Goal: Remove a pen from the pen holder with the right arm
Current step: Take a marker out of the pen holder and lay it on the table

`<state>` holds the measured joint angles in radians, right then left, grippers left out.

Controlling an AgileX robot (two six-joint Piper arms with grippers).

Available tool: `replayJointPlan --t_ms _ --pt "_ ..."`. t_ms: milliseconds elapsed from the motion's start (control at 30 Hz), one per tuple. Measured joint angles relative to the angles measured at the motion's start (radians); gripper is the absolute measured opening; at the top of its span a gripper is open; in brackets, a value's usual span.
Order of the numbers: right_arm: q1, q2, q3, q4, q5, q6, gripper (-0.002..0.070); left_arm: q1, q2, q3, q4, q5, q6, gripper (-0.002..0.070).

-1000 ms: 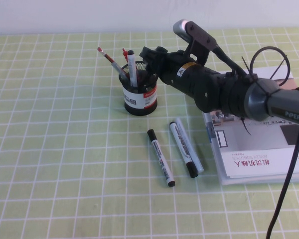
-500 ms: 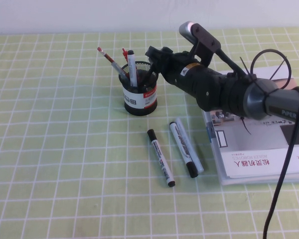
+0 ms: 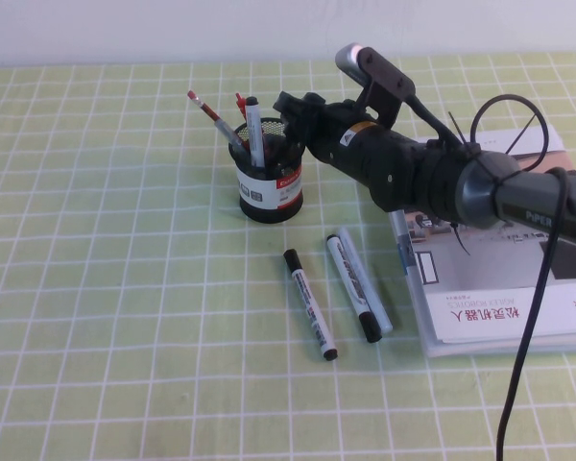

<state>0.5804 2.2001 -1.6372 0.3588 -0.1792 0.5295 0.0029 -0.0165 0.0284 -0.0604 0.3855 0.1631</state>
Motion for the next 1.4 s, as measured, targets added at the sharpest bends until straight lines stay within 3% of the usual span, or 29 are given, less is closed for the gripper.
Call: replayJointPlan --t_ms 867,1167,1400 --pt "0.0 0.006 0.0 0.015 -0.048 -0.009 0.003 0.0 0.0 0.0 0.0 0.0 0.0 -0.0006" --pt "-0.002 0.006 0.0 0.018 -0.047 -0.019 0.0022 0.0 0.0 0.0 0.0 0.0 0.0 -0.0006" --pt "-0.002 -0.045 0.0 0.016 0.001 -0.128 0.0022 0.0 0.0 0.0 0.0 0.0 0.0 -0.0006"
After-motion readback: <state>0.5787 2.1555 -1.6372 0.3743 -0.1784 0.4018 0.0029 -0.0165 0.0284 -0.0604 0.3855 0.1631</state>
